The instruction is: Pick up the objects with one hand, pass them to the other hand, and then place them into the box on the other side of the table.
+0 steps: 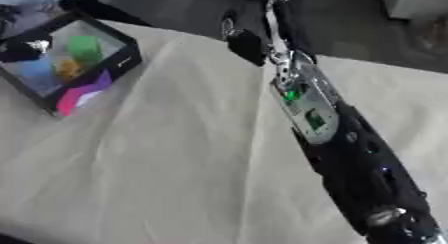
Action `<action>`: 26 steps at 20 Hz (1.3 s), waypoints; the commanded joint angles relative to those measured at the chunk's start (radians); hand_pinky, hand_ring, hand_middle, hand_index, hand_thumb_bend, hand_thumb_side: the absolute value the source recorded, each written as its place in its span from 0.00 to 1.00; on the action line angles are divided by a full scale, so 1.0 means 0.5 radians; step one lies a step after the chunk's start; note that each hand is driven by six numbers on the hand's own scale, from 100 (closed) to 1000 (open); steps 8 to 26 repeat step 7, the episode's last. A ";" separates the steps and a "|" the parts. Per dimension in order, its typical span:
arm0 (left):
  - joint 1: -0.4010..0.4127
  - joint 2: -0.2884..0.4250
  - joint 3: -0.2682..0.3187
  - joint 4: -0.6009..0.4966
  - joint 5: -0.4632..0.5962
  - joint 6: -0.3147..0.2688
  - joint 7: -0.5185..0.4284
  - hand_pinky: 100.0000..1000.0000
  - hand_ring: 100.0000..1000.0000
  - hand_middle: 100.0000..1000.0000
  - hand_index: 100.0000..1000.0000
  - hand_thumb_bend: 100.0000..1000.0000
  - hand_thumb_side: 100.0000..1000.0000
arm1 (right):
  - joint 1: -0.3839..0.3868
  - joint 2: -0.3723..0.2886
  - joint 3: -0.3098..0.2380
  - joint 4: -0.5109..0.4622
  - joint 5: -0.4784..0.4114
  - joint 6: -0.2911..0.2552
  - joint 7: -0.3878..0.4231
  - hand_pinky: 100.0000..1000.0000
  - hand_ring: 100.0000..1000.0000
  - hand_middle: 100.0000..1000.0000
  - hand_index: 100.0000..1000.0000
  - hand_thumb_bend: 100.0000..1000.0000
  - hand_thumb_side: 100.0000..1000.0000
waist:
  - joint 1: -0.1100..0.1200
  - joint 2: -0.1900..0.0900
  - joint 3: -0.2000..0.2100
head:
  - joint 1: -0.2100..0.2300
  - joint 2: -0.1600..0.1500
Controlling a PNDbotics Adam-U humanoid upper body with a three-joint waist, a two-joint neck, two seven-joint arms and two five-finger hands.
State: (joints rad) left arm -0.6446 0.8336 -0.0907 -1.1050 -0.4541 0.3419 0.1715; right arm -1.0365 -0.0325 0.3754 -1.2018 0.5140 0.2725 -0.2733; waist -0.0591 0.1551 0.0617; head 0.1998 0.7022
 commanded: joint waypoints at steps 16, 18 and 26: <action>0.315 0.003 0.204 -0.896 1.015 -0.203 0.296 1.00 0.77 0.70 0.84 0.00 0.57 | 0.067 -0.101 -0.187 -0.111 -0.010 0.073 -0.194 0.89 0.79 0.82 0.77 0.00 0.42 | 0.017 -0.014 0.023 | -0.197 0.071; 0.315 0.003 0.204 -0.896 1.015 -0.203 0.296 1.00 0.77 0.70 0.84 0.00 0.57 | 0.067 -0.101 -0.187 -0.111 -0.010 0.073 -0.194 0.89 0.79 0.82 0.77 0.00 0.42 | 0.017 -0.014 0.023 | -0.197 0.071; 0.315 0.003 0.204 -0.896 1.015 -0.203 0.296 1.00 0.77 0.70 0.84 0.00 0.57 | 0.067 -0.101 -0.187 -0.111 -0.010 0.073 -0.194 0.89 0.79 0.82 0.77 0.00 0.42 | 0.017 -0.014 0.023 | -0.197 0.071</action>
